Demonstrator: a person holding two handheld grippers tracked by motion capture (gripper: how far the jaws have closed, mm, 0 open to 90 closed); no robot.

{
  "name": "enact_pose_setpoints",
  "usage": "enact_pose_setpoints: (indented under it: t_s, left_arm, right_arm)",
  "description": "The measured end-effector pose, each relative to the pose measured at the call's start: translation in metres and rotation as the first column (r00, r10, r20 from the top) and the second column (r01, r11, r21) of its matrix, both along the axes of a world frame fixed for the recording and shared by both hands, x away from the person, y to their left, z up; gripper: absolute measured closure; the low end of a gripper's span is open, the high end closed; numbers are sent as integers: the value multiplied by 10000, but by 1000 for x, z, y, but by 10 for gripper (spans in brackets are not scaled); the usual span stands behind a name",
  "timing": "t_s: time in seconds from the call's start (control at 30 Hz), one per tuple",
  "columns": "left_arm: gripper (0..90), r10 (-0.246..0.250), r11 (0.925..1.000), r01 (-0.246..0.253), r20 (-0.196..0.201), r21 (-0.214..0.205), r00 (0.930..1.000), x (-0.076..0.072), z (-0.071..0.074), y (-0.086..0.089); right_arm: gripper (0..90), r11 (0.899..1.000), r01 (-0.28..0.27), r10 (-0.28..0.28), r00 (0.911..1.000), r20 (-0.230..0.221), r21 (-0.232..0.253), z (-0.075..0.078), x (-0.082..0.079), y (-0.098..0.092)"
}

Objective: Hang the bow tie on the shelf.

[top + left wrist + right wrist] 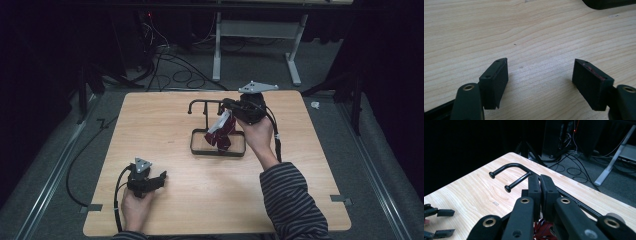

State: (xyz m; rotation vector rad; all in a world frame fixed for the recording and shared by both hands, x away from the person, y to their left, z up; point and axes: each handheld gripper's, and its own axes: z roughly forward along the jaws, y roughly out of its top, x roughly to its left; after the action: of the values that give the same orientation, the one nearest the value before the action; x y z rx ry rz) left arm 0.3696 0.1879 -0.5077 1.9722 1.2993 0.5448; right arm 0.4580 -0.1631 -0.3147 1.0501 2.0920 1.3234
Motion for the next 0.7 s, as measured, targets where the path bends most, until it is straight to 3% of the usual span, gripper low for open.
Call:
enact_pose_setpoints:
  t_s: [0.7]
  left_arm:
    - [294,6,10000,-6,3,10,10000,0,0,0]
  right_arm:
    - [892,9995,297,-298,9995,-128,-78,-4,14,13]
